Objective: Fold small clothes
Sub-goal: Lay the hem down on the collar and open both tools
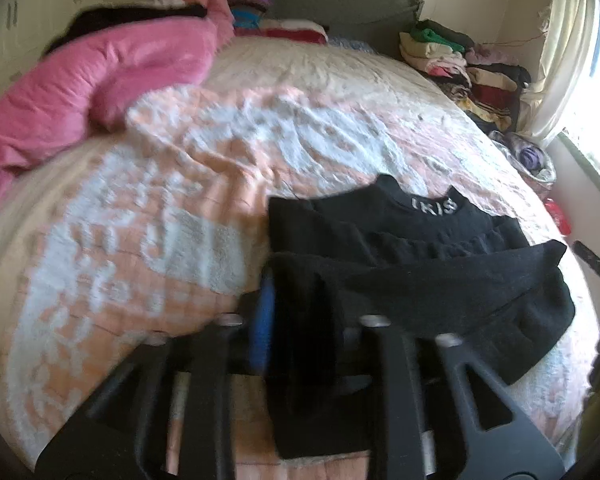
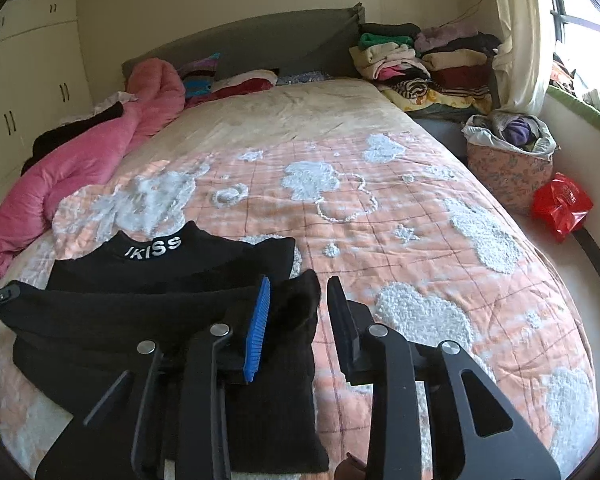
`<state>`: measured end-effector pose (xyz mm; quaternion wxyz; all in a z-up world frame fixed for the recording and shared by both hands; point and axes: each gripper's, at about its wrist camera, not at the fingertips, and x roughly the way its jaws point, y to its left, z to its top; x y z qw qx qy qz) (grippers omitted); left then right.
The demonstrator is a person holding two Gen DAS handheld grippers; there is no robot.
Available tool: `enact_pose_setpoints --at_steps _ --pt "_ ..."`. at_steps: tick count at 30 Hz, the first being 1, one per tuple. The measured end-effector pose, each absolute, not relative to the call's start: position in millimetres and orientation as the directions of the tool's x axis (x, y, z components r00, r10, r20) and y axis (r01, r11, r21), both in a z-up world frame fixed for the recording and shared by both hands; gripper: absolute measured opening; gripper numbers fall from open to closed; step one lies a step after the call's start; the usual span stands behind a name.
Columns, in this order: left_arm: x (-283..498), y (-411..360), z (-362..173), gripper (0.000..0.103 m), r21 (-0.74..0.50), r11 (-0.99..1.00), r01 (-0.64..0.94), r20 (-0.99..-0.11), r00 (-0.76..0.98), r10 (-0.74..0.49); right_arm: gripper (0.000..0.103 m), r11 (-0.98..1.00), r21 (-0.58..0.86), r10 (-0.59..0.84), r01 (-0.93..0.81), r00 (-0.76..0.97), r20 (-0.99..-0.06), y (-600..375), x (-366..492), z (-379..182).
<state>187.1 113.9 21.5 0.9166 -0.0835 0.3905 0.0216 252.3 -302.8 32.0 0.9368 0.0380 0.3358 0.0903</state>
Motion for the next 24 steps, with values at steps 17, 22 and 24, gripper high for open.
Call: enact_pose_setpoints --at_steps 17,22,24 --pt "168 47 -15 0.018 0.008 0.997 0.077 -0.798 0.601 -0.040 0.030 0.951 0.029 0.227 -0.309 0.630 -0.743 -256 223 -14" --pt "188 46 -16 0.018 0.023 0.997 0.075 -0.803 0.595 -0.026 0.029 0.949 -0.016 0.196 -0.314 0.632 -0.750 -242 245 -27" --pt "200 47 -16 0.018 0.030 0.997 0.065 -0.805 0.593 -0.014 0.029 0.948 -0.013 0.200 -0.317 0.627 -0.753 -237 259 -30"
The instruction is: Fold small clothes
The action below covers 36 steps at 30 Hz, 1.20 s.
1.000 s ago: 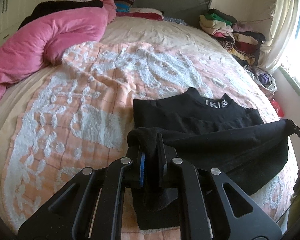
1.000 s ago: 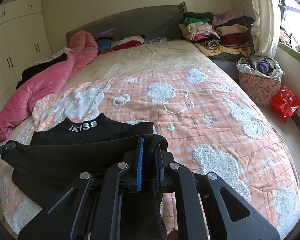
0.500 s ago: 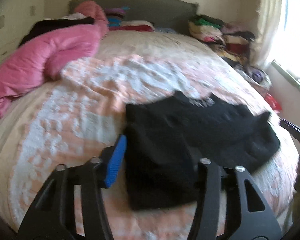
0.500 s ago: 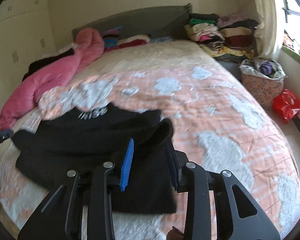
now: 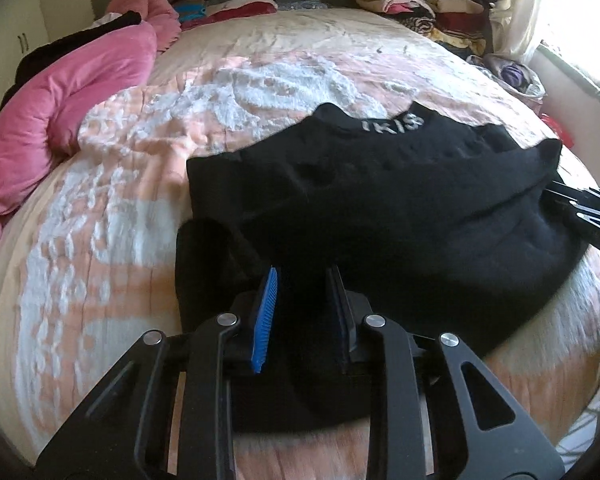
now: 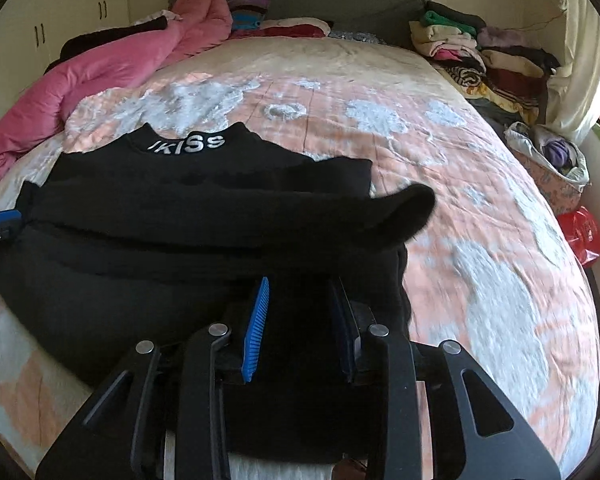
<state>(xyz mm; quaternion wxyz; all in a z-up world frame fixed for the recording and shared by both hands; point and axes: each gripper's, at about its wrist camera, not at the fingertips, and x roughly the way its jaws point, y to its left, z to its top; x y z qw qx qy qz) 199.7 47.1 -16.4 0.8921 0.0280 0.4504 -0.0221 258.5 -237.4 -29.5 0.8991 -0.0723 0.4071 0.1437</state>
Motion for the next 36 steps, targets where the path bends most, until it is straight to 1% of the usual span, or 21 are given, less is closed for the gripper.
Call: enact_pose_setpoints --at_steps 3,5,7,8,11,14,15,17,18,19,21,22,24,25,26,28,30,32,35,36 --pt "224 52 -19 0.021 0.015 0.999 0.028 -0.811 0.585 -0.005 0.028 0.947 -0.008 0.208 -0.322 0.631 -0.747 -231 279 -29" --pt "237 62 -16 0.022 -0.036 0.999 -0.013 -0.803 0.596 -0.021 0.028 0.951 0.009 0.211 -0.309 0.626 -0.751 -228 296 -28" --pt "242 75 -1 0.025 -0.093 0.994 -0.059 -0.757 0.652 -0.032 0.028 0.955 0.045 0.224 -0.292 0.619 -0.753 -228 310 -27" --pt "242 83 7 0.029 -0.114 0.990 -0.078 -0.728 0.685 -0.030 0.028 0.958 0.057 0.227 -0.282 0.619 -0.751 -229 316 -25" --pt "231 113 26 0.033 -0.175 0.974 -0.142 -0.649 0.761 -0.006 0.028 0.966 0.071 0.218 -0.249 0.636 -0.740 -231 332 -18" --pt "222 136 27 0.033 -0.204 0.965 -0.167 -0.641 0.768 -0.002 0.028 0.974 0.075 0.200 -0.213 0.657 -0.727 -239 343 -10" --pt "217 145 25 0.033 -0.221 0.960 -0.172 -0.646 0.763 -0.013 0.030 0.976 0.074 0.195 -0.207 0.664 -0.722 -243 344 -7" --pt "209 154 20 0.033 -0.235 0.958 -0.165 -0.659 0.751 -0.032 0.030 0.978 0.064 0.184 -0.199 0.677 -0.712 -251 341 -3" --pt "205 157 17 0.033 -0.232 0.959 -0.163 -0.668 0.743 -0.035 0.034 0.978 0.062 0.182 -0.197 0.681 -0.709 -256 339 -1" --pt "201 159 13 0.033 -0.224 0.962 -0.159 -0.681 0.731 -0.038 0.042 0.981 0.056 0.172 -0.187 0.686 -0.707 -263 335 1" --pt "196 160 10 0.033 -0.216 0.966 -0.145 -0.694 0.719 -0.047 0.050 0.982 0.058 0.170 -0.182 0.693 -0.701 -274 327 4" --pt "195 156 10 0.035 -0.195 0.975 -0.102 -0.696 0.715 -0.064 0.052 0.982 0.059 0.171 -0.181 0.694 -0.699 -279 323 4" --pt "196 142 11 0.036 -0.099 0.995 -0.018 -0.709 0.702 -0.058 0.056 0.983 0.042 0.155 -0.179 0.684 -0.713 -290 317 1" --pt "197 132 9 0.036 -0.037 0.999 0.021 -0.720 0.693 -0.041 0.057 0.983 0.036 0.150 -0.180 0.675 -0.723 -291 316 -2" --pt "199 127 7 0.036 -0.014 0.999 0.047 -0.732 0.680 -0.042 0.057 0.983 0.032 0.147 -0.182 0.666 -0.732 -292 316 -4" --pt "202 122 0 0.036 -0.017 0.997 0.073 -0.752 0.656 -0.061 0.057 0.981 0.014 0.138 -0.194 0.640 -0.756 -289 319 -12" --pt "207 117 -7 0.036 0.005 0.995 0.095 -0.764 0.643 -0.057 0.057 0.977 0.005 0.139 -0.211 0.626 -0.768 -284 323 -17" --pt "215 113 -10 0.036 0.017 0.992 0.122 -0.763 0.643 -0.066 0.057 0.973 0.011 0.154 -0.232 0.610 -0.777 -277 330 -21" --pt "228 110 -12 0.036 -0.003 0.990 0.141 -0.751 0.653 -0.095 0.057 0.968 0.022 0.169 -0.248 0.587 -0.792 -267 342 -28" --pt "231 110 -12 0.036 -0.001 0.990 0.143 -0.749 0.655 -0.096 0.053 0.968 0.017 0.166 -0.251 0.586 -0.793 -263 344 -30"
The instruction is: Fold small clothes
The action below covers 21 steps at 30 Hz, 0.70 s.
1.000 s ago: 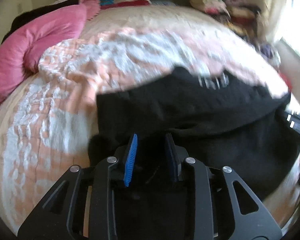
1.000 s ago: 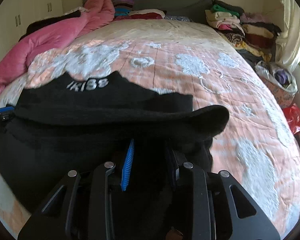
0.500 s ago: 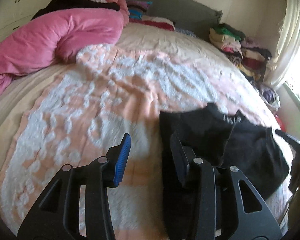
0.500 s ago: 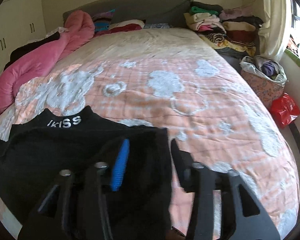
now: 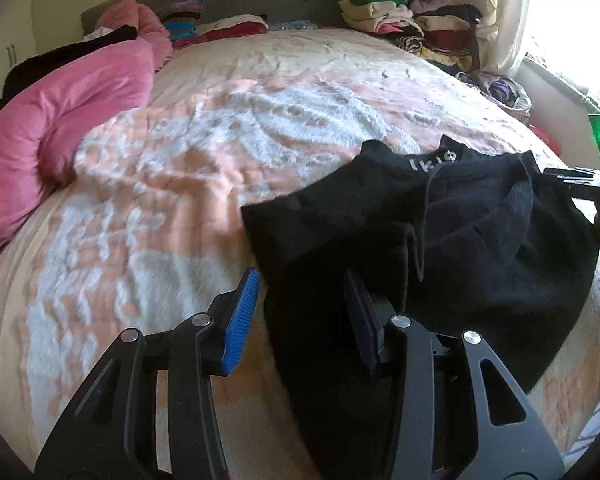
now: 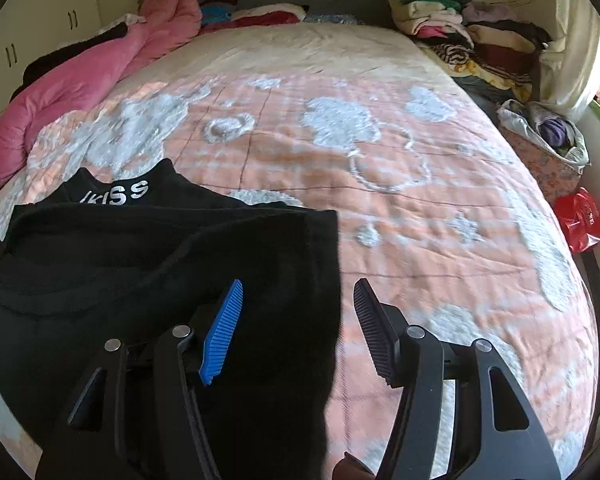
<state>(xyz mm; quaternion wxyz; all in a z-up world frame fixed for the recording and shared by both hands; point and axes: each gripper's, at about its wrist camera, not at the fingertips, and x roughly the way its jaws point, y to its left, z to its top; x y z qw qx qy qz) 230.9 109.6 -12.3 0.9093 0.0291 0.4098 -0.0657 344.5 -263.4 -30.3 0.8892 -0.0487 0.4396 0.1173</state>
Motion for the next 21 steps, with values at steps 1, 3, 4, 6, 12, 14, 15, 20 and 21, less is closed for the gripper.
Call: enact_pose_setpoints --at_steps 1,3,4,6,12,14,15,20,21 --pt "235 108 -13 0.036 0.003 0.989 0.151 -0.745 0.660 -0.098 0.043 0.966 0.010 0.166 -0.259 0.591 -0.790 -260 346 -31" --pt "241 106 -14 0.035 0.000 0.984 0.177 -0.736 0.666 -0.120 0.028 0.961 0.001 0.172 -0.275 0.599 -0.782 -255 346 -29" --pt "243 106 -15 0.026 -0.007 0.983 0.186 -0.735 0.665 -0.131 0.020 0.960 -0.003 0.175 -0.280 0.606 -0.776 -254 346 -28" --pt "251 109 -18 0.012 -0.041 0.979 0.201 -0.737 0.655 -0.165 0.013 0.960 -0.002 0.179 -0.280 0.620 -0.764 -255 345 -25" --pt "253 107 -20 0.018 -0.094 0.954 0.284 -0.741 0.620 -0.258 0.011 0.964 0.040 0.205 -0.264 0.632 -0.747 -266 344 -21" --pt "255 109 -24 0.024 -0.100 0.955 0.280 -0.750 0.609 -0.257 0.011 0.964 0.040 0.203 -0.263 0.633 -0.747 -266 345 -22" --pt "257 111 -26 0.024 -0.117 0.954 0.274 -0.757 0.598 -0.265 0.011 0.964 0.041 0.204 -0.263 0.632 -0.748 -266 345 -23" --pt "254 102 -28 0.007 -0.113 0.951 0.288 -0.756 0.597 -0.270 0.011 0.964 0.035 0.201 -0.265 0.633 -0.748 -265 346 -24" --pt "253 101 -27 0.006 -0.100 0.954 0.282 -0.750 0.608 -0.259 0.011 0.964 0.037 0.202 -0.264 0.633 -0.747 -265 346 -24"
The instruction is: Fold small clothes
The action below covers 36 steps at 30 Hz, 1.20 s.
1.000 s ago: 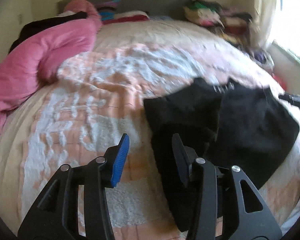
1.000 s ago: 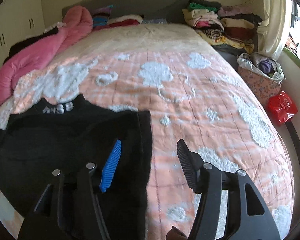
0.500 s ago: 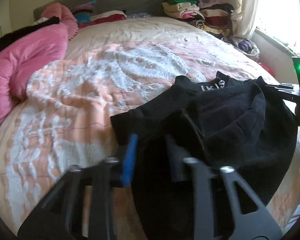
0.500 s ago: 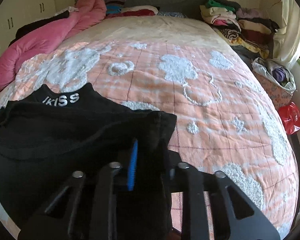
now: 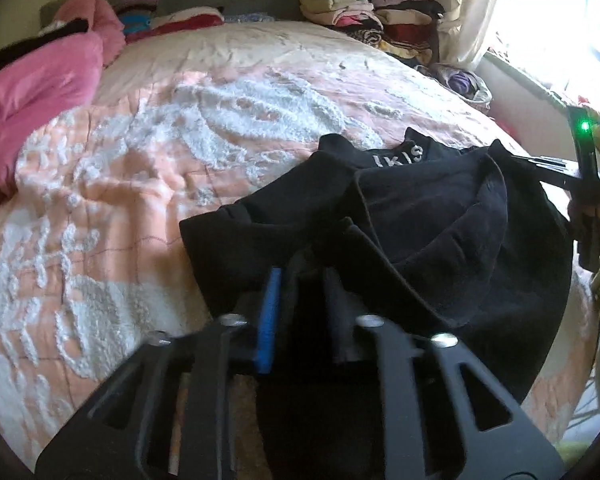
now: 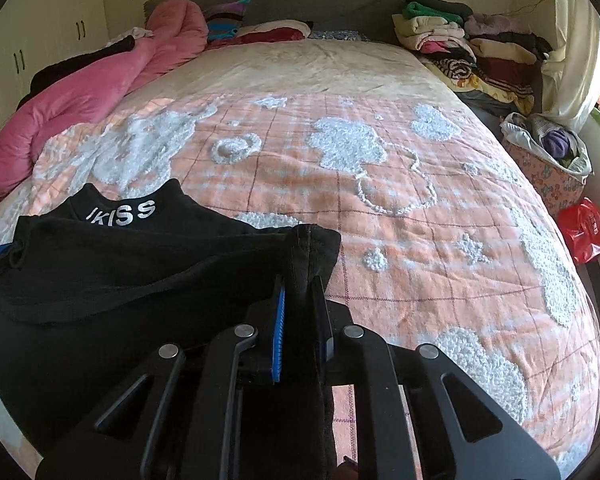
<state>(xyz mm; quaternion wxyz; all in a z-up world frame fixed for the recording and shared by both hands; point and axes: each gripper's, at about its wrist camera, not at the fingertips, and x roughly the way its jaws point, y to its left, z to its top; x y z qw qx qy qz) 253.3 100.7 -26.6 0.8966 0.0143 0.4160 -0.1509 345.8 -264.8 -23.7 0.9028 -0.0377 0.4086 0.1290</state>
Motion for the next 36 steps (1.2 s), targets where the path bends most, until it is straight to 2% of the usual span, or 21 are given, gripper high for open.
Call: enact_pose_setpoints --at_steps 1,5,7,15,20,24,25,26,28,29,32,33,34,35,36 --pt "252 103 -24 0.005 -0.111 0.957 0.268 -0.734 0.627 -0.260 0.011 0.964 0.049 0.208 -0.260 0.631 -0.747 -266 346 -23" --pt "250 141 -2 0.004 -0.334 0.928 0.165 -0.623 0.700 -0.348 0.010 0.964 0.139 0.255 -0.226 0.643 -0.722 -277 346 -19" --pt "252 160 2 0.003 -0.403 0.910 0.096 -0.598 0.725 -0.341 0.010 0.962 0.194 0.274 -0.194 0.652 -0.707 -286 348 -17" --pt "258 191 -31 0.000 -0.432 0.887 -0.159 -0.684 0.700 -0.208 0.009 0.961 0.260 0.259 -0.098 0.656 -0.709 -300 356 -24" --pt "245 201 -6 0.000 -0.458 0.882 -0.115 -0.598 0.774 -0.209 0.009 0.925 0.361 0.336 -0.121 0.708 -0.622 -312 350 -8" --pt "253 185 -13 0.000 -0.457 0.888 -0.053 -0.618 0.737 -0.274 0.009 0.955 0.280 0.271 -0.095 0.660 -0.701 -302 359 -18" --pt "257 180 -16 0.008 -0.457 0.889 -0.034 -0.626 0.722 -0.294 0.009 0.956 0.276 0.273 -0.100 0.649 -0.711 -300 360 -21" --pt "261 176 -17 0.022 -0.450 0.893 -0.025 -0.631 0.716 -0.298 0.010 0.960 0.261 0.264 -0.102 0.647 -0.716 -298 360 -23" --pt "268 169 -20 0.039 -0.416 0.909 -0.024 -0.655 0.702 -0.281 0.015 0.958 0.264 0.273 -0.113 0.643 -0.716 -296 360 -23" --pt "272 166 -22 0.041 -0.398 0.917 -0.028 -0.671 0.691 -0.270 0.016 0.959 0.259 0.269 -0.112 0.644 -0.716 -296 360 -23" --pt "280 160 -27 0.038 -0.378 0.925 -0.026 -0.684 0.682 -0.260 0.018 0.963 0.241 0.261 -0.121 0.640 -0.722 -293 360 -24" --pt "282 158 -27 0.030 -0.366 0.930 -0.018 -0.686 0.681 -0.256 0.018 0.963 0.238 0.261 -0.124 0.637 -0.726 -293 361 -24" --pt "283 152 -27 0.009 -0.310 0.951 -0.012 -0.699 0.681 -0.219 0.018 0.964 0.235 0.259 -0.124 0.636 -0.727 -293 361 -24" --pt "282 148 -26 0.009 -0.275 0.962 -0.001 -0.702 0.684 -0.200 0.017 0.963 0.236 0.262 -0.127 0.635 -0.727 -293 361 -24" --pt "279 146 -24 0.009 -0.260 0.966 0.004 -0.694 0.695 -0.190 0.009 0.962 0.240 0.265 -0.128 0.639 -0.722 -295 361 -24"
